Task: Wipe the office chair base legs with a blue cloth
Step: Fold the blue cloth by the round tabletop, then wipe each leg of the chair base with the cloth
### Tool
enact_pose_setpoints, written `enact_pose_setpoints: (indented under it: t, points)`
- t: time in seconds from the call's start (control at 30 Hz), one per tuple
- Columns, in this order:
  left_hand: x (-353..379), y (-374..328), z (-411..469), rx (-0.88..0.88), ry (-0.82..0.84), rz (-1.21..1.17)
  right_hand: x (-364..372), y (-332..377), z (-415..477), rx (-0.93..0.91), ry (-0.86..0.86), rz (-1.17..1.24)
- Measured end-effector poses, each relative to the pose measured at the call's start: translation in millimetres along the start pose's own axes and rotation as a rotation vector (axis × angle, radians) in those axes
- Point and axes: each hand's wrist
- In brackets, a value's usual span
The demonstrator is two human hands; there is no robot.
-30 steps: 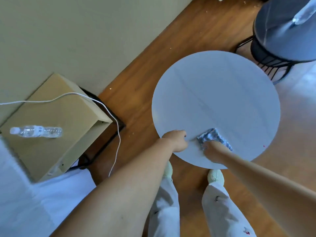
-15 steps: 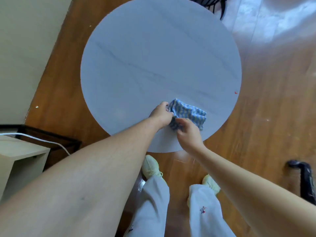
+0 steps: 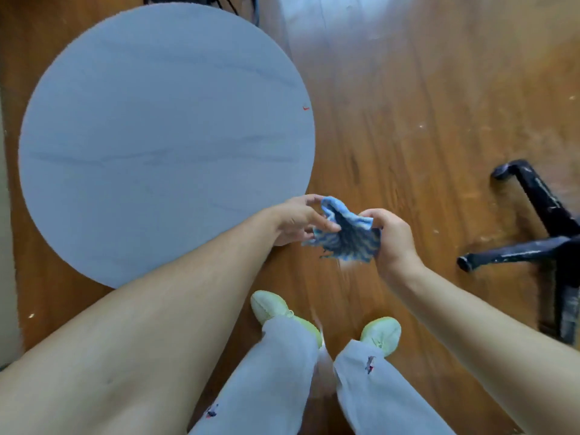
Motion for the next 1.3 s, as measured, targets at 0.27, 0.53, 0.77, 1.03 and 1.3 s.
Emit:
enact_pose_setpoints:
  t: [0.27,0.53,0.77,1.03,1.3]
  points:
    - [163.2,18.7,64.7,0.019,0.051,0.486,-172.9,-12.4,0.8,-0.008,-0.259,0.281]
    - [244.6,71.8,121.5,0.046,0.032,0.826,-291.6,-88.5,-2.7,0.000,-0.516,0.299]
    - [325.9,126.7,185.2,0.214,0.023,0.954,-374.4,-121.3,19.2,-0.179,-0.686,-0.327]
    - [361.3,139.8,324.0,0.256,0.221,1.017,-466.0,-144.9,126.1,-0.131,-0.786,-0.649]
    - [404.0,154.2,458.4,0.308,0.130,0.554,-452.3,-138.1,255.2,-0.701,-0.879,-0.634]
Point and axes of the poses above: each hand's wrist, its own z-axis towards the middle knuckle, its own x-axis out of the palm, y = z × x, and after that the axes turned 4 degrees about x, right-handed
